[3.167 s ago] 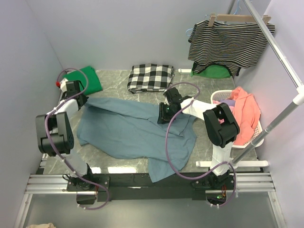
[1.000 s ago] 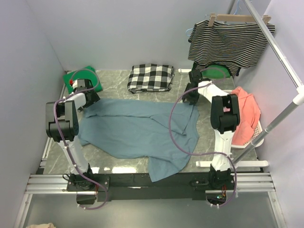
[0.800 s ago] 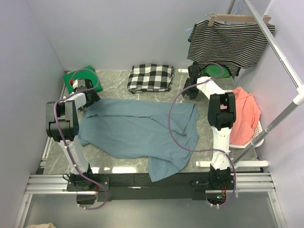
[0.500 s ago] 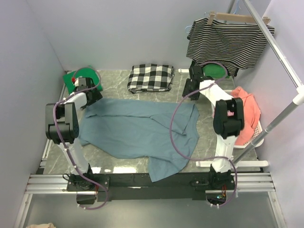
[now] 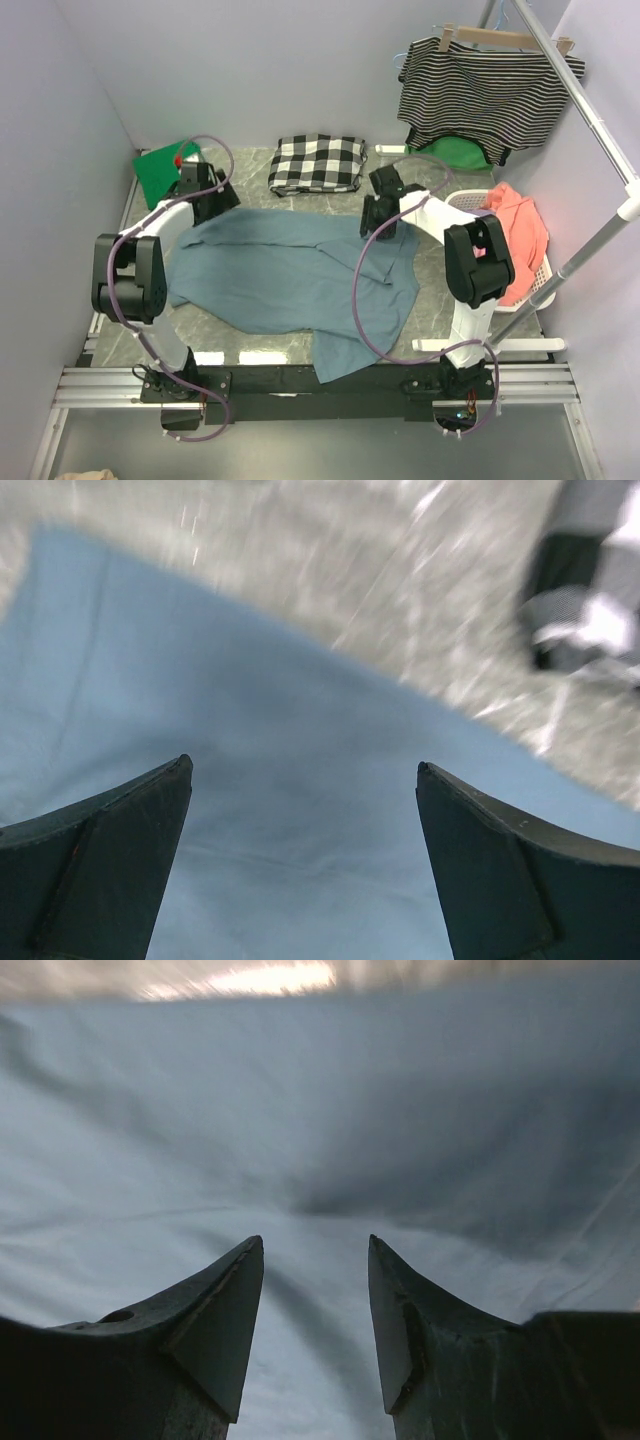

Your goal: Fold and stack the t-shirts

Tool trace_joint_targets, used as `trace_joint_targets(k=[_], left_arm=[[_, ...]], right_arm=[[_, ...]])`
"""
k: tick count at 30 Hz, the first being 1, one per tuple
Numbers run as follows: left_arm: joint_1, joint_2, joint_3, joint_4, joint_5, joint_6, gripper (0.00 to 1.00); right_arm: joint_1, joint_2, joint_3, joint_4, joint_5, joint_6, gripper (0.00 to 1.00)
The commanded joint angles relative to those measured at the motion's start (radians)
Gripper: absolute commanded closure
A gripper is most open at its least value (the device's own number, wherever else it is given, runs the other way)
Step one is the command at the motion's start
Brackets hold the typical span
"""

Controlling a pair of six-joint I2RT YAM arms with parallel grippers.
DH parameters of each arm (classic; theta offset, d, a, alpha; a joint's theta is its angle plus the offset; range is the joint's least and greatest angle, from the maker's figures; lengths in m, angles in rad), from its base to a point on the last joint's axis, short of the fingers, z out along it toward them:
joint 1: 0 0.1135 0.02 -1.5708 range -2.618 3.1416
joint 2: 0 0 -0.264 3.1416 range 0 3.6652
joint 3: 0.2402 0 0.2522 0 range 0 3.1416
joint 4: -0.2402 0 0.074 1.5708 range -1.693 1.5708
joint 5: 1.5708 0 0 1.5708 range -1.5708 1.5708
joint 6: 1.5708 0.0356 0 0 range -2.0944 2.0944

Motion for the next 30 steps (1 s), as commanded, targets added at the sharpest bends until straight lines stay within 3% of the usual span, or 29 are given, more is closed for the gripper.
trace_joint_targets(k=[1, 8, 16, 22, 30], left_arm=[[0.007, 0.036, -0.049, -0.004, 0.052, -0.035, 0.01], [-0.001, 0.132, -0.03, -0.027, 0.06, -0.038, 0.0], [-0.016, 0.213, 0.018, -0.058, 0.07, -0.038, 0.0], [-0.032, 0.219, 0.0, -0.053, 0.07, -0.051, 0.01], [-0.064, 0.198, -0.092, -0.027, 0.089, -0.074, 0.01]], right_arm=[[-0.006, -0.017, -0.084, 0.051, 0.003, 0.08, 0.46], [-0.017, 0.06, -0.101, 0.036, 0.011, 0.129, 0.46], [-0.07, 0.179, 0.061, -0.053, 0.028, 0.112, 0.46], [-0.077, 0.17, 0.124, -0.109, 0.066, 0.075, 0.47], [-0.109, 0.406, 0.592, -0.345, 0.135, 0.009, 0.46]])
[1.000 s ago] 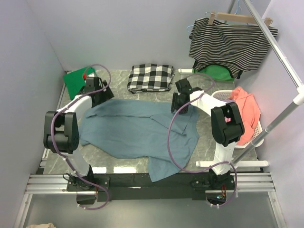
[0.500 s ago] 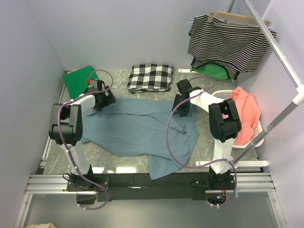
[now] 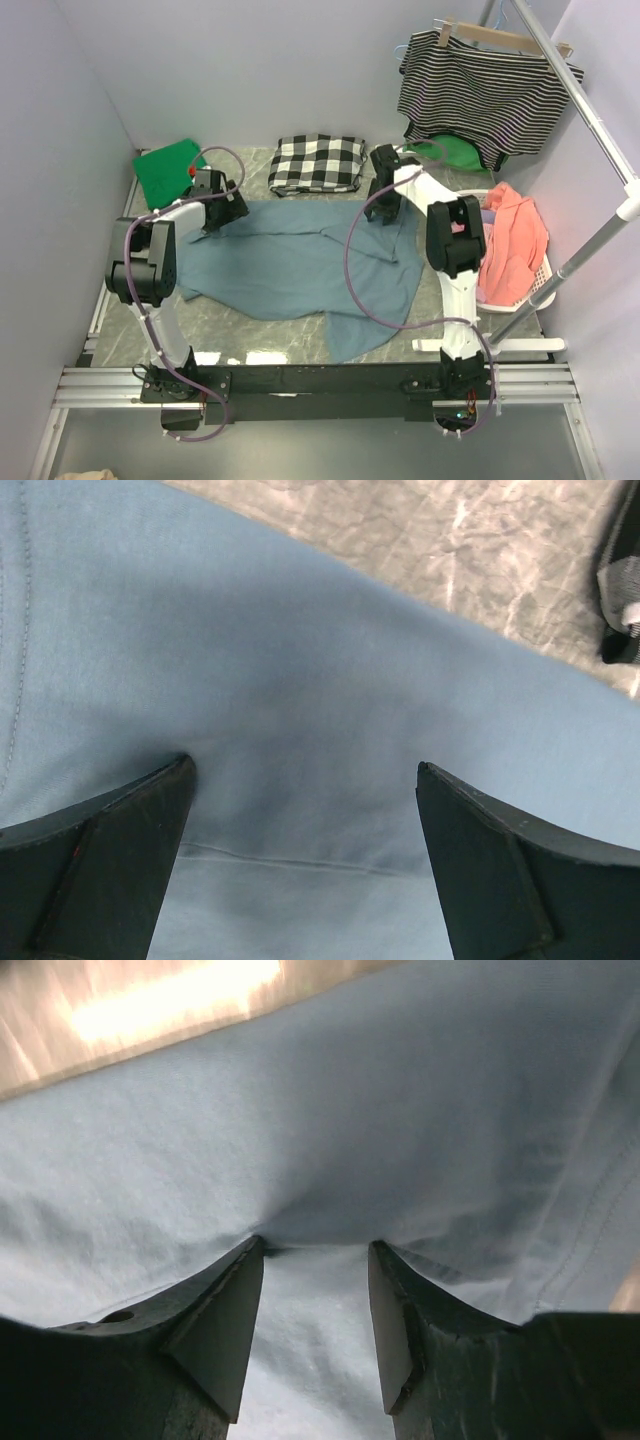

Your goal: Fold and stack the t-shirts

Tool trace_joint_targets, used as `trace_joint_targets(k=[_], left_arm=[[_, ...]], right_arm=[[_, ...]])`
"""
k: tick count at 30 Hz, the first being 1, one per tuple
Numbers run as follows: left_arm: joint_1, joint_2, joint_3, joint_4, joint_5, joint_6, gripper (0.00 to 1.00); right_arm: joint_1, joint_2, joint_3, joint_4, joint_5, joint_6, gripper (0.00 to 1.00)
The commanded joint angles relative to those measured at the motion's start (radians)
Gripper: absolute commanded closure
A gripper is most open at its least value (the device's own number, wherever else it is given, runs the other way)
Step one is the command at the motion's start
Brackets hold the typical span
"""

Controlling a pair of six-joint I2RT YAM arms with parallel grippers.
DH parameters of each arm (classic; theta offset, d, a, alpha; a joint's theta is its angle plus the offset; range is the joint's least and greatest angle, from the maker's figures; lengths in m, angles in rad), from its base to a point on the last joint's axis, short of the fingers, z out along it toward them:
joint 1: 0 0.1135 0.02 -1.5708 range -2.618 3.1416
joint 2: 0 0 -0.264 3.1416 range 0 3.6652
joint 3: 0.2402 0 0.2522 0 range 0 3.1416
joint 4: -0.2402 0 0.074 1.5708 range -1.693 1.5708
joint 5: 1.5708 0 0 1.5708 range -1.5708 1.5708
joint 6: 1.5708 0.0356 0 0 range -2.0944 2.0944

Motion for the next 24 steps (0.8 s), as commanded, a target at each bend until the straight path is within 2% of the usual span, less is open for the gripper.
trace_joint_targets(k=[1, 5, 7, 9, 13, 15, 18, 20, 22, 24], left_arm=[[-0.034, 0.026, -0.1, -0.06, 0.059, -0.057, 0.01], [-0.036, -0.004, -0.122, -0.062, 0.064, -0.06, 0.01], [-0.045, -0.025, -0.133, -0.051, 0.071, -0.068, 0.01], [-0.053, -0.063, -0.145, -0.019, 0.068, -0.072, 0.0], [-0.059, -0.131, -0.088, -0.035, 0.009, -0.042, 0.01], [-0.058, -0.177, -0.033, -0.063, -0.051, -0.022, 0.01], [-0.059, -0.268, -0.03, -0.111, -0.107, -0.022, 0.01], [-0.059, -0.313, -0.051, -0.147, -0.113, -0.037, 0.0], [-0.059, -0.381, -0.114, -0.161, -0.078, -0.064, 0.01], [-0.067, -0.465, -0.216, -0.154, -0.055, -0.097, 0.01]], right_arm=[[-0.042, 0.098, 0.221, -0.099, 0.068, -0.045, 0.47], [-0.069, 0.187, 0.362, -0.144, 0.037, -0.056, 0.46], [-0.066, 0.155, 0.372, -0.095, 0.028, -0.1, 0.47], [-0.063, 0.088, 0.286, -0.017, 0.016, -0.144, 0.47], [-0.031, -0.26, 0.004, 0.301, 0.053, -0.205, 0.44], [-0.005, -0.363, -0.108, 0.356, 0.071, -0.234, 0.42], [0.014, -0.497, -0.185, 0.336, 0.077, -0.215, 0.41], [0.018, -0.565, -0.266, 0.287, 0.004, -0.177, 0.41], [0.024, -0.624, -0.344, 0.241, -0.043, -0.142, 0.41], [0.064, -0.678, -0.493, 0.241, -0.099, -0.1, 0.43]])
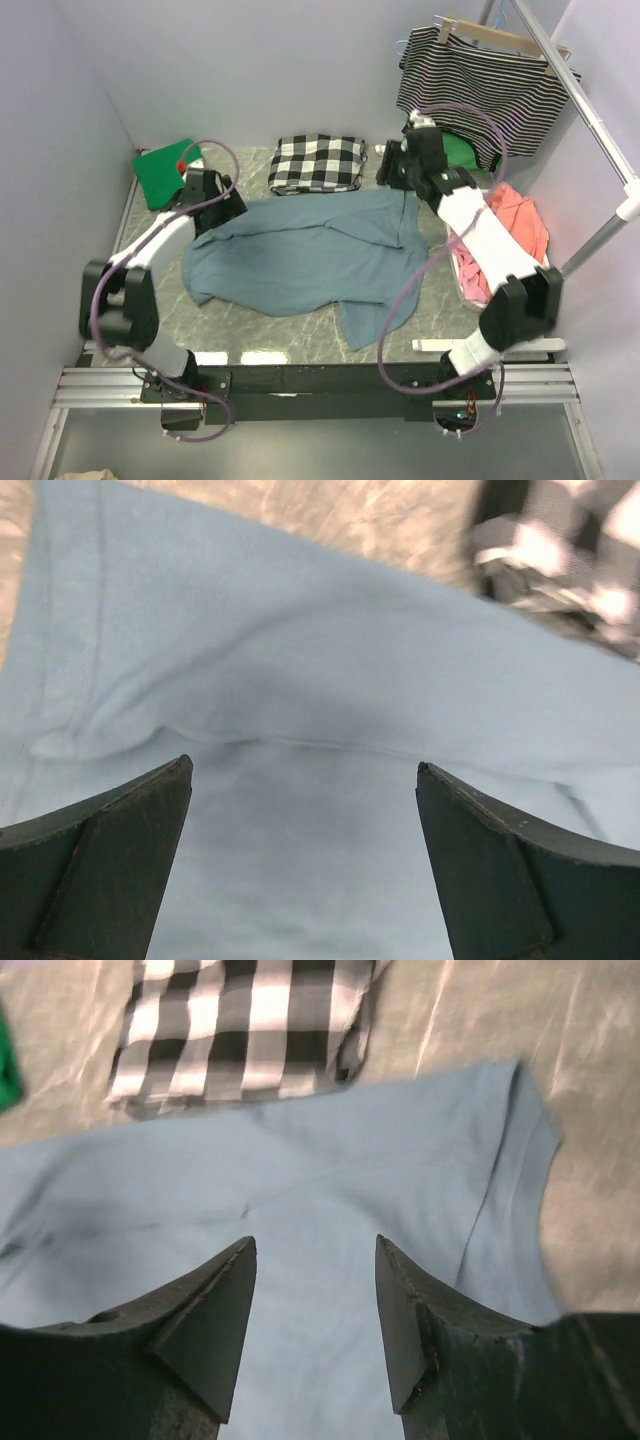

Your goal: Fold and stack the t-shirts

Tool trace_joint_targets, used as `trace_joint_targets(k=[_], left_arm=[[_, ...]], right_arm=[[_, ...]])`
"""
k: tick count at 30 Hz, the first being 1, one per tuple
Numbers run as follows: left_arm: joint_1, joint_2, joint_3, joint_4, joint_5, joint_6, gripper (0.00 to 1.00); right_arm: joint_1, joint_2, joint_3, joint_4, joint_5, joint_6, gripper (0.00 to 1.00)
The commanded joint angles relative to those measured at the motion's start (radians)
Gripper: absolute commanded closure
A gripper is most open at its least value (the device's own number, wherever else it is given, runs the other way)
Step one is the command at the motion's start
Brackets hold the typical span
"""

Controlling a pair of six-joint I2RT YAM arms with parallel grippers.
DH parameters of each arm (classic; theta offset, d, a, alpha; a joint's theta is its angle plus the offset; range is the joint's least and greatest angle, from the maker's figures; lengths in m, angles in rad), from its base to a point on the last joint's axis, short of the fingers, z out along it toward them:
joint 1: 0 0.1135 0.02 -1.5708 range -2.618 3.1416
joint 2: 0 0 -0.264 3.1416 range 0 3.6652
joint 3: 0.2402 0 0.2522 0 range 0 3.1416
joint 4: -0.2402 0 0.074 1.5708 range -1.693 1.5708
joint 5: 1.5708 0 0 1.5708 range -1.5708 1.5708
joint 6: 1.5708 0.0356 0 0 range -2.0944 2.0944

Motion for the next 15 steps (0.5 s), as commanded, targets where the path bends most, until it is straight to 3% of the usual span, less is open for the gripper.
trace_joint_targets(k=[1, 5, 11, 15], left_arm=[[-0.023, -0.191, -0.156, -0.031, 0.018, -0.069, 0.0], [-0.089, -0.328, -0.281, -0.057, -0.001, -0.127, 0.01], [-0.253, -0.483, -0.39, -0.216, -0.174, -0.315, 0.01], [-0.342, -0.595, -0.493, -0.275, -0.185, -0.472, 0.01]], right_arm=[[0.056, -0.104, -0.264, -0.055, -0.098, 0.077, 0.43], [0.219, -0.215, -0.489, -0.065, -0.103, 0.161, 0.43], [0.446, -0.32, -0.617, -0.11, -0.052, 0.312, 0.44], [0.611, -0.327, -0.64, -0.167, 0.024, 0.387, 0.44]])
